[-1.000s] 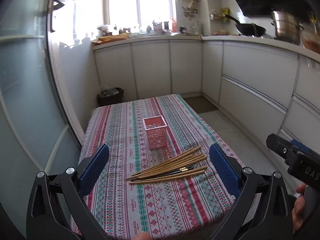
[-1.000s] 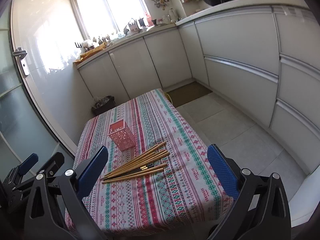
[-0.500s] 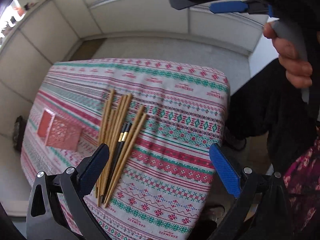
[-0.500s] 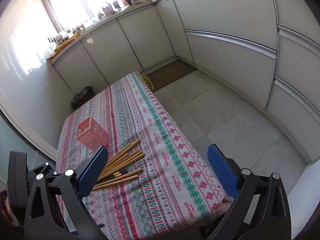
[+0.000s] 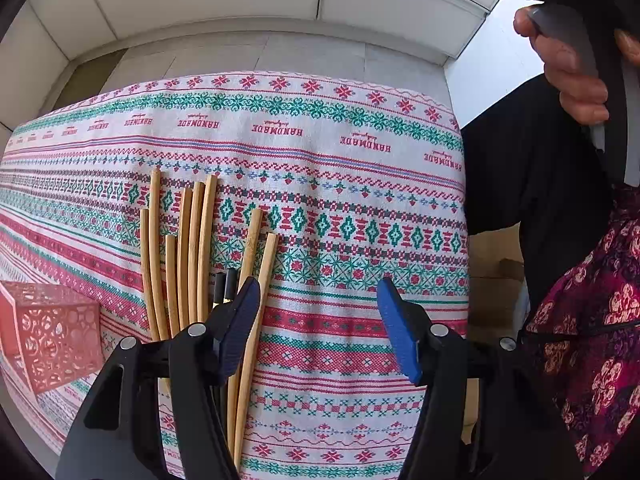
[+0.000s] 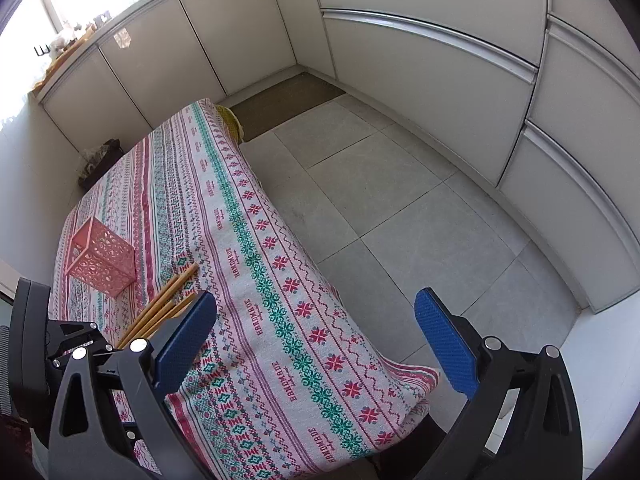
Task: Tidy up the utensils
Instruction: 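Grasp one wooden chopstick with the left gripper while the right gripper approaches the bundle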
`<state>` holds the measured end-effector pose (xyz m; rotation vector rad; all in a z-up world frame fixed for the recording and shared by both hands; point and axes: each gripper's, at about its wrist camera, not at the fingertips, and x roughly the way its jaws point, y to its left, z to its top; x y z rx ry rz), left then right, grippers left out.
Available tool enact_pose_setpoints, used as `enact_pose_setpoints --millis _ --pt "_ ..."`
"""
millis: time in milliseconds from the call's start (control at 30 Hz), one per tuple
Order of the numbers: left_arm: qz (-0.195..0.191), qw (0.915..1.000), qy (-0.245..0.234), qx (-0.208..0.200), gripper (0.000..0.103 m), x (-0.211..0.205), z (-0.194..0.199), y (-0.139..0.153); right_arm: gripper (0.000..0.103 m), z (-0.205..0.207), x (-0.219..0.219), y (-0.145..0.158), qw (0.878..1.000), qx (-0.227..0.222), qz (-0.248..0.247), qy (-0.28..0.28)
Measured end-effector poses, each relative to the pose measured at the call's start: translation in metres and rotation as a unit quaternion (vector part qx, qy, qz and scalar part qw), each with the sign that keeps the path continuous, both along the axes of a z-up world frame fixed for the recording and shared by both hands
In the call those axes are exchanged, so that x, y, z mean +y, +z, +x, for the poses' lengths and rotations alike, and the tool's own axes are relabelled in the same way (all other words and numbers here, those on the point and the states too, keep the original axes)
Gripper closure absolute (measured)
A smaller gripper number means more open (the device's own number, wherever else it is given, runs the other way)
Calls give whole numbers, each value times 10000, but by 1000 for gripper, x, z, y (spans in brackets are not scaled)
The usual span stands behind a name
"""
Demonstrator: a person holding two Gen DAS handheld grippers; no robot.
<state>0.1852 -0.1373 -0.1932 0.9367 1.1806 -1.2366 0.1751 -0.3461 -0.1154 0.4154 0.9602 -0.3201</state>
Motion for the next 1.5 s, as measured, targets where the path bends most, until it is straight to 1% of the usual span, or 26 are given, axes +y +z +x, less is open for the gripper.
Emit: enact_pose_setpoints --millis 133,267,400,567,600,700,733,800,833,933,1000,1067,1133,1167,1200,1233,1300,1367,1400,1433,1467,1500 --pt "163 9996 -209 59 54 -6 6 -14 6 4 2 -6 9998 164 -138 6" --pt "333 9991 -271 55 54 -15 17 -28 6 6 2 -10 9993 288 -244 25" --pt "552 9979 -339 42 55 -23 27 -47 6 6 -1 -15 9991 368 -193 52" --pt "519 9979 -322 205 56 -28 45 -49 6 4 -4 -17 9991 385 -145 27" --pt "535 9978 -311 217 59 -30 49 -49 6 5 -3 -17 9992 386 -135 41" --pt "619 9972 -320 281 62 -29 63 -42 6 5 -1 -16 9992 377 -132 94" --pt "647 9971 -325 226 64 -29 65 -43 6 5 -1 -16 9992 373 -126 109" --pt "690 9974 -185 1 82 -28 79 -38 6 4 -1 -17 9992 376 -120 117" --pt "700 9975 -59 -75 86 -29 83 -39 6 4 -1 -17 9991 384 -110 107" --pt "668 9972 245 -218 88 -27 87 -39 6 4 -3 -19 9992 403 -18 79" --pt "664 9959 473 -404 93 -27 81 -34 6 6 -2 -20 9990 430 17 97" --pt "624 9919 883 -664 96 -27 79 -33 6 8 0 -21 9989 438 85 108" --pt "481 9826 1597 -815 97 -22 81 -29 6 8 2 -22 9988 429 189 111" --pt "279 9779 1880 -870 97 -17 83 -24 6 8 3 -22 9988 430 197 105" --pt "-58 9740 2105 -839 97 -10 84 -14 6 8 5 -23 9988 432 218 109" --pt "-367 9676 2371 -783 97 -1 87 -2 6 8 6 -24 9985 425 322 126" --pt "-896 9514 2865 -687 97 19 93 22 6 8 6 -28 9958 415 783 218" --pt "-1448 9300 3299 -726 97 42 97 50 6 11 8 -37 9876 450 1473 287" --pt "-1719 9188 3476 -737 97 54 91 65 6 13 12 -44 9791 495 1950 305" --pt "-2024 9067 3621 -761 97 67 82 80 6 16 16 -53 9661 602 2496 271" --pt "-2303 8957 3723 -782 97 77 79 92 9 21 22 -62 9491 759 3049 213" --pt "-2548 8853 3803 -818 97 86 65 102 18 27 32 -73 9285 962 3583 139"
